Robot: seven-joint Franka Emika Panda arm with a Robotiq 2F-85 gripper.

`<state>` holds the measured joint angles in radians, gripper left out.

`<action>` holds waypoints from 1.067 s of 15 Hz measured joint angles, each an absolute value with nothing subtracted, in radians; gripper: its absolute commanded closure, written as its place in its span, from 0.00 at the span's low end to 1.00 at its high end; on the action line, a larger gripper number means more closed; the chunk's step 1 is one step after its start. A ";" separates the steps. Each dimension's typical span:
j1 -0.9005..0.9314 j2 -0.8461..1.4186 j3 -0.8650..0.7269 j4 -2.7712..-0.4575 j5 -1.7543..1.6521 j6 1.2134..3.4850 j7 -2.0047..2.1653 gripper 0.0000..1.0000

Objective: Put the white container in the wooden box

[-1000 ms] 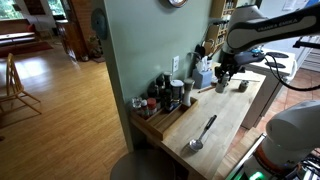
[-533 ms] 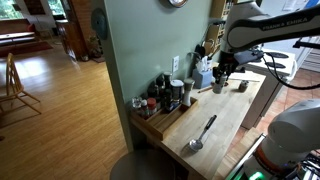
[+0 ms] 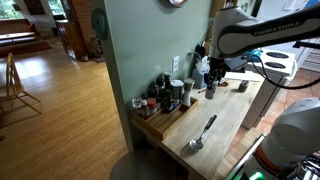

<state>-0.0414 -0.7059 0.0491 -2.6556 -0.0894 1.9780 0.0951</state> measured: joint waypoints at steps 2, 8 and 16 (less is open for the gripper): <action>0.004 -0.685 0.089 -2.654 -0.065 1.986 0.100 0.70; 0.097 -0.594 0.171 -2.641 -0.042 2.136 0.103 0.70; 0.138 -0.393 0.187 -2.583 -0.032 2.316 0.091 0.70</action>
